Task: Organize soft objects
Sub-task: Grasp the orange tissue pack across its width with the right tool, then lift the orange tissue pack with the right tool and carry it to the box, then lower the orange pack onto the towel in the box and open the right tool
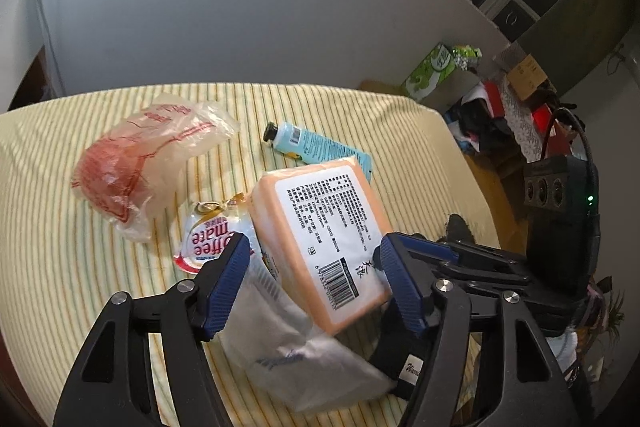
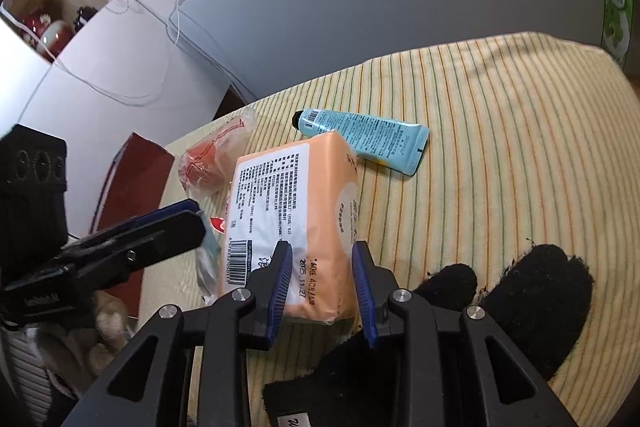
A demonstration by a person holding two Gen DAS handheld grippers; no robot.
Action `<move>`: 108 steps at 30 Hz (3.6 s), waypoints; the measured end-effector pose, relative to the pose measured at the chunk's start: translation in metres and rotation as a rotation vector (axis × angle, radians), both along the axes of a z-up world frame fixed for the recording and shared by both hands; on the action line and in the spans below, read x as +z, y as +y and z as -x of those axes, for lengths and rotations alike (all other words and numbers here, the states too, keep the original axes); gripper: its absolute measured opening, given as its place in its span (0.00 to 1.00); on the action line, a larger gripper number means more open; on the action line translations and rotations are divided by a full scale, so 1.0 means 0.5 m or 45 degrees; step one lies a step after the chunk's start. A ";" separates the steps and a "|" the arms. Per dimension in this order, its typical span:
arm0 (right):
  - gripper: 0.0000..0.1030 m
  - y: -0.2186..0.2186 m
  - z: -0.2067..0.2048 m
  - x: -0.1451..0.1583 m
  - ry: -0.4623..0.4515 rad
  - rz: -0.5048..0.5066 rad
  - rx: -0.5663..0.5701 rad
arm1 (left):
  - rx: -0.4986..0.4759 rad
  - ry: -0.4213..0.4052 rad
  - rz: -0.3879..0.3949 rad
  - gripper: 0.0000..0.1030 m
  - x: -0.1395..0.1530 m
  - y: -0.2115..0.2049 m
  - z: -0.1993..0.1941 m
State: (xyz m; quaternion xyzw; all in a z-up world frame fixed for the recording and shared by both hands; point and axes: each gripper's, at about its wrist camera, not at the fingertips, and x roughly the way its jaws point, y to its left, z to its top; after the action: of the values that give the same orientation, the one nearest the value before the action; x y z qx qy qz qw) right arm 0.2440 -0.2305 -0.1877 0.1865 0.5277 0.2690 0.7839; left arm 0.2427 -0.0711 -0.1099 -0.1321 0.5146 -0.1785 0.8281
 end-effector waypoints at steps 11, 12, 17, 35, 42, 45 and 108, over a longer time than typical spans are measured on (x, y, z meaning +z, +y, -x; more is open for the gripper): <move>0.27 -0.023 0.002 -0.007 0.048 -0.069 0.005 | -0.026 0.031 -0.064 0.66 0.013 -0.013 -0.032; 0.27 -0.026 0.003 -0.008 0.050 -0.072 0.003 | -0.026 0.043 -0.055 0.66 0.007 -0.016 -0.032; 0.27 -0.055 0.008 -0.009 0.081 -0.136 -0.025 | -0.031 0.093 0.026 0.65 -0.022 -0.006 -0.013; 0.34 -0.032 -0.029 -0.012 0.134 -0.120 0.021 | -0.142 0.104 -0.003 0.66 -0.055 -0.043 0.030; 0.36 0.006 -0.036 -0.007 0.130 -0.070 0.041 | -0.154 0.083 -0.010 0.66 -0.061 -0.058 0.032; 0.36 0.013 -0.033 -0.002 0.124 -0.063 0.039 | -0.148 0.066 0.000 0.65 -0.058 -0.059 0.037; 0.36 0.801 0.170 0.217 -0.187 -0.002 0.717 | 0.621 -0.235 -0.077 0.65 0.082 0.604 0.395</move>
State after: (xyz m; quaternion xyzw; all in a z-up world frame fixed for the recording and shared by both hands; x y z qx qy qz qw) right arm 0.1589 0.1698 -0.0790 0.0131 0.5005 0.4892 0.7142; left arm 0.0451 0.2308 -0.0691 -0.2105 0.3949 0.0306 0.8938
